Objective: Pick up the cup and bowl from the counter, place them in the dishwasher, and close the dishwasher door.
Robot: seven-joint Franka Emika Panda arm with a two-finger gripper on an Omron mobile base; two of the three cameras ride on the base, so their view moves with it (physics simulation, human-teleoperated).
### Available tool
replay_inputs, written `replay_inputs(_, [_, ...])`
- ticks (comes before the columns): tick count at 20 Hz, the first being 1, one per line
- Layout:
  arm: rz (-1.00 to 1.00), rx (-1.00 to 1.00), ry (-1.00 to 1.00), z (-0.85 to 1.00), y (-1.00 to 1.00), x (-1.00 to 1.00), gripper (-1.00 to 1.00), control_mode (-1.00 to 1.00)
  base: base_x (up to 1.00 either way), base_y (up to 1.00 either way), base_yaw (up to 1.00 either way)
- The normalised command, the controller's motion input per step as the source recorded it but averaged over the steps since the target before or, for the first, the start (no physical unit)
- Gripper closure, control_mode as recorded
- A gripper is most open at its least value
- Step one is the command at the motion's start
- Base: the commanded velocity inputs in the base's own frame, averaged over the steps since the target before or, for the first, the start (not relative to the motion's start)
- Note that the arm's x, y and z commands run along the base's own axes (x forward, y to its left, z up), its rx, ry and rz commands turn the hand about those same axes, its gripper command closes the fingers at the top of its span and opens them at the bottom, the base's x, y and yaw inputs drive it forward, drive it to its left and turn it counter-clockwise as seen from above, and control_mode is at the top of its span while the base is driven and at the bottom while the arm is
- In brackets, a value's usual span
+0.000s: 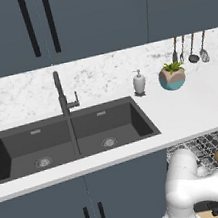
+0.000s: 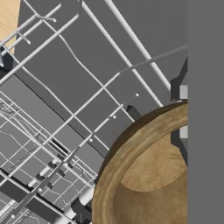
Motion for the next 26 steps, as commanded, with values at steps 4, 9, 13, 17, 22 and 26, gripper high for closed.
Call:
replay_inputs(4, [0.0,0.0,0.0,0.0,0.0,0.0,-1.0,-1.0,0.0,0.0,0.0])
replay_inputs(9, [0.0,-0.01,0.0,0.12,0.0,0.0,-1.0,-1.0,0.0,0.0,0.0])
replay_inputs(13, [0.0,0.0,-0.03,0.47,0.0,-0.03,-1.0,-1.0,0.0,0.0,0.0])
replay_inputs(17, [0.0,0.0,-0.14,0.66,-0.01,-0.43,-1.0,-1.0,0.0,0.0,0.0])
replay_inputs(22, [0.0,0.0,-0.17,0.73,0.0,-0.45,-1.0,-1.0,0.0,0.0,0.0])
replay_inputs(26, [0.0,-0.04,-0.11,0.24,0.06,-0.25,-1.0,-1.0,0.0,0.0,0.0])
